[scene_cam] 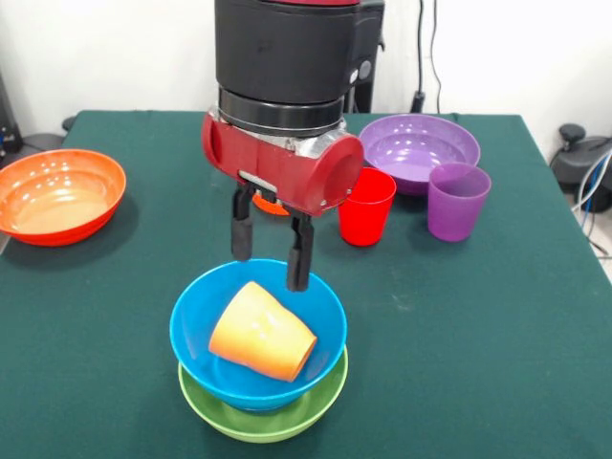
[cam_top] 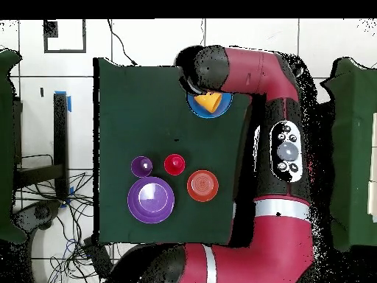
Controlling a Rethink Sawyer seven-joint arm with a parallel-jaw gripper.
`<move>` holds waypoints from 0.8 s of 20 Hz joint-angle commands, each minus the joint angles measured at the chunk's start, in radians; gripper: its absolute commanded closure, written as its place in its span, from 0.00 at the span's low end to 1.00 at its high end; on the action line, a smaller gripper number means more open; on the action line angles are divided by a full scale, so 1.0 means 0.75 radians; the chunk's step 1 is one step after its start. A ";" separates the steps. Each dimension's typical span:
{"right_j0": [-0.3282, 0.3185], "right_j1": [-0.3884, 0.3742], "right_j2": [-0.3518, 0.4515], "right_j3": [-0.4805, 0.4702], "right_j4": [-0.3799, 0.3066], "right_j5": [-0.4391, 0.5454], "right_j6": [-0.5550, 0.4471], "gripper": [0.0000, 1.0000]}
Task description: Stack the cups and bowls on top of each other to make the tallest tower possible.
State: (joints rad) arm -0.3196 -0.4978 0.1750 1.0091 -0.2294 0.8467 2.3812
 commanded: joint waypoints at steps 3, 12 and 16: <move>-0.143 0.008 0.253 0.248 -0.050 -0.264 -0.378 0.00; -0.265 0.024 0.386 0.338 -0.132 -0.397 -0.441 0.00; -0.297 0.024 0.423 0.361 -0.175 -0.405 -0.452 0.00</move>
State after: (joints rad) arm -0.5170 -0.5053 0.3606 1.1387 -0.2629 0.5732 2.3812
